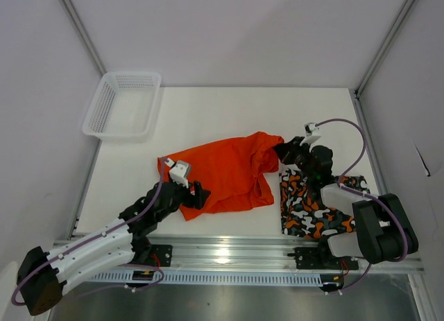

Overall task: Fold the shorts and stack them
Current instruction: Flatten the shorts out

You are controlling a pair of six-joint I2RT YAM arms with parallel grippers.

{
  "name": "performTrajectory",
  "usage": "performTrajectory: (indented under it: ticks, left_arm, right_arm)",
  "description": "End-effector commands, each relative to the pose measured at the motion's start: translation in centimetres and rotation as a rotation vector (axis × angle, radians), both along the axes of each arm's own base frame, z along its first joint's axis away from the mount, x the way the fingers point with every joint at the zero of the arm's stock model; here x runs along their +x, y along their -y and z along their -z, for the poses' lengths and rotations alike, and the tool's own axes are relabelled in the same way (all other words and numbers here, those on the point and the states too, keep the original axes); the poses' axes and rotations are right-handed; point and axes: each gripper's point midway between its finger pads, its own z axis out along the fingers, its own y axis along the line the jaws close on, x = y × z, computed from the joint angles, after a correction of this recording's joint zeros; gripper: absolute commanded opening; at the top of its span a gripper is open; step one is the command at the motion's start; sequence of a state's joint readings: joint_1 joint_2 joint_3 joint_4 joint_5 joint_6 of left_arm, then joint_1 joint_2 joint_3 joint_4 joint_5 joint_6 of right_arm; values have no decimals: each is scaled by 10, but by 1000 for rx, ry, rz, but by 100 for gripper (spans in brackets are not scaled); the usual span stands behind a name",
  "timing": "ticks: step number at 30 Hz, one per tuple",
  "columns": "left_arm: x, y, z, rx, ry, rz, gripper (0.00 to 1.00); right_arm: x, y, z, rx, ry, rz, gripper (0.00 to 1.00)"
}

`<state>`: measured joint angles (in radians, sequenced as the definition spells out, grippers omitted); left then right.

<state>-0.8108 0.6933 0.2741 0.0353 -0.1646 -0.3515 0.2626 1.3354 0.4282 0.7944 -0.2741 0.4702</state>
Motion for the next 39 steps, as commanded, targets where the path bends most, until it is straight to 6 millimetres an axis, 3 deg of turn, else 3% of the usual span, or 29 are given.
performTrajectory:
  ticks: [1,8,12,19,23,24,30,34,39]
  left_arm:
    - [-5,-1,6,-22,-25,-15,78]
    - [-17,-9,35,22,-167,-61,70]
    - [-20,-13,35,6,-169,-82,70]
    - [-8,-21,32,66,-150,-147,70]
    - [-3,-21,45,158,-198,-161,70]
    - [-4,-25,56,192,-240,-193,70]
    - [-1,-43,52,175,-250,-327,73]
    - [0,-48,24,47,-192,-366,75]
    - [-3,-50,19,0,-205,-376,77]
  right_arm:
    - [9,9,-10,45,29,44,0]
    - [19,35,2,76,-20,131,0]
    - [20,48,6,92,-37,168,0]
    - [21,50,7,100,-38,164,0]
    - [21,50,6,101,-33,163,0]
    - [20,50,6,103,-34,161,0]
    - [20,49,3,107,-28,150,0]
    - [20,48,4,110,-33,148,0]
    - [20,47,4,115,-34,145,0]
